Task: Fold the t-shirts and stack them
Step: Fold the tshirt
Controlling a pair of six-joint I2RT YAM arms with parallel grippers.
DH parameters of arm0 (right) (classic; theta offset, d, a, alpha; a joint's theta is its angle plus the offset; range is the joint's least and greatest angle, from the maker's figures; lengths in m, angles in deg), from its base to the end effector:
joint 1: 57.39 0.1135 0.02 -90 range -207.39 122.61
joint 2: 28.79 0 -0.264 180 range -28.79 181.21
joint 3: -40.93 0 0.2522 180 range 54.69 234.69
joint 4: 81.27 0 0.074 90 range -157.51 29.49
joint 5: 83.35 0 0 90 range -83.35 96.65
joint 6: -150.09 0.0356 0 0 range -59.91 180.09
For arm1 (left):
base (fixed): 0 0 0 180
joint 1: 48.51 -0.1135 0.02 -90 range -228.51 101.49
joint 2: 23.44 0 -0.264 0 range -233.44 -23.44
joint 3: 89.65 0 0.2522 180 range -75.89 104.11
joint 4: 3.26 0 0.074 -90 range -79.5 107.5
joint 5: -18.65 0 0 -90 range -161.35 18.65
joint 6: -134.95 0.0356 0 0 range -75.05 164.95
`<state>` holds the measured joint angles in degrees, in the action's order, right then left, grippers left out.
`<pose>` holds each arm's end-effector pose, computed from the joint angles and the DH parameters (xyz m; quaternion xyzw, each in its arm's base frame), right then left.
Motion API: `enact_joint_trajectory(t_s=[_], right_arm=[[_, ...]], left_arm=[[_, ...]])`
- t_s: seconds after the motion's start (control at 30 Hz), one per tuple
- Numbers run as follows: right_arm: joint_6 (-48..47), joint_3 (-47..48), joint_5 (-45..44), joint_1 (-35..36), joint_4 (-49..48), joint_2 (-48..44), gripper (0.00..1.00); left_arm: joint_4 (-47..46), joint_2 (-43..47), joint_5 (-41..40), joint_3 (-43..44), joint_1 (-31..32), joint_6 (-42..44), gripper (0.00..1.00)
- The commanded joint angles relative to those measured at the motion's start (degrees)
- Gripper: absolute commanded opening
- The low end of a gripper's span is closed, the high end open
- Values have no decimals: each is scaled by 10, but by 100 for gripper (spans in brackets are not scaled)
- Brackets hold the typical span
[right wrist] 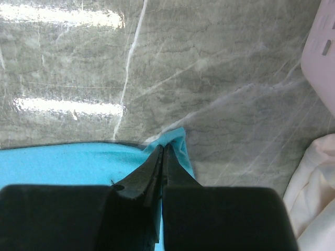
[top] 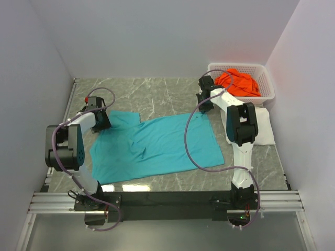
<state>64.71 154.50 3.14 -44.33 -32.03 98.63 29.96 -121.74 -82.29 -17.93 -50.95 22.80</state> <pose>0.4631 0.1052 0.1651 -0.0644 0.9700 0.0063 0.2344 0.3379 0.0212 0.1677 -0.2289 0.9337 0.0463 0.2712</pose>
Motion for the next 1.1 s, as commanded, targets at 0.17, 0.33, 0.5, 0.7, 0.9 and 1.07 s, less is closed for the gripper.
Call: enact_joint_trajectory(t_s=[0.17,0.33,0.5,0.7,0.9,1.07], right_arm=[[-1,-14,-11,-5,-12,-16,0],[-2,-14,-17,-5,-10,-17,0],[0,-15,-21,-5,-11,-19,0],[6,-10,-22,-4,-10,-21,0],[19,-9,-37,-7,-17,-38,0],[46,-23,-51,-20,-38,-69,0]], left_arm=[[-21,8,17,21,-8,11,52],[-12,-27,18,34,-8,12,49],[-3,-47,24,30,-9,12,40],[0,-52,28,20,-8,14,23],[8,-40,18,34,-9,18,1],[7,-11,2,30,-11,16,1]])
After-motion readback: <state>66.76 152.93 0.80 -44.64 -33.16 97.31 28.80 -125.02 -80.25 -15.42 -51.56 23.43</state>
